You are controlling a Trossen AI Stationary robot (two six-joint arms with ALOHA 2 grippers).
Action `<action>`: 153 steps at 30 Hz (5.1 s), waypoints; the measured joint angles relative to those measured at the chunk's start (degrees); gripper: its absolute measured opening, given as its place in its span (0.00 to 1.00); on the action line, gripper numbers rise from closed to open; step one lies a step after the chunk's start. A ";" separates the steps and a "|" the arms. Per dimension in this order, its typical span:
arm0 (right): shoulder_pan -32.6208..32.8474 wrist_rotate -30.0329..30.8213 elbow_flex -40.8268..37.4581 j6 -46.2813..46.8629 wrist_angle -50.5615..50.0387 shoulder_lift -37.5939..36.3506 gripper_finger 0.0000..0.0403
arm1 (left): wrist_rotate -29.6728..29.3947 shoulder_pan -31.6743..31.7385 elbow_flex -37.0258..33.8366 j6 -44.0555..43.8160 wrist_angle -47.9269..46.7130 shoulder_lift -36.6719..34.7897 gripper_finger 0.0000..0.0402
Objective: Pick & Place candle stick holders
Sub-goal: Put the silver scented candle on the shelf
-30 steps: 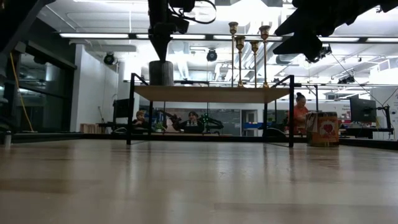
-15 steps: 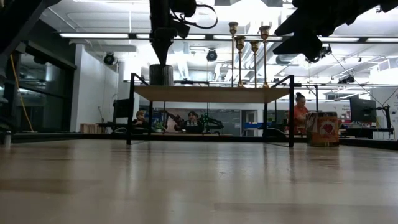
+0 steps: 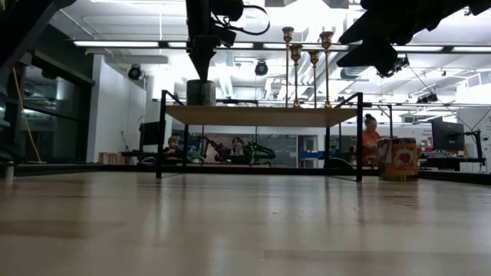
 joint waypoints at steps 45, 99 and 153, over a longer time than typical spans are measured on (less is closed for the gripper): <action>0.02 0.00 0.00 -0.01 -0.02 0.01 0.69 | -8.43 -2.44 0.00 0.18 1.97 -3.05 0.52; 0.00 0.00 0.00 0.00 0.00 0.00 0.69 | 19.22 -53.67 -65.16 -68.23 -1.02 -57.11 0.53; 0.02 0.00 0.00 -0.01 0.00 0.00 0.69 | 19.48 -69.88 -69.48 -59.30 23.18 -34.82 0.53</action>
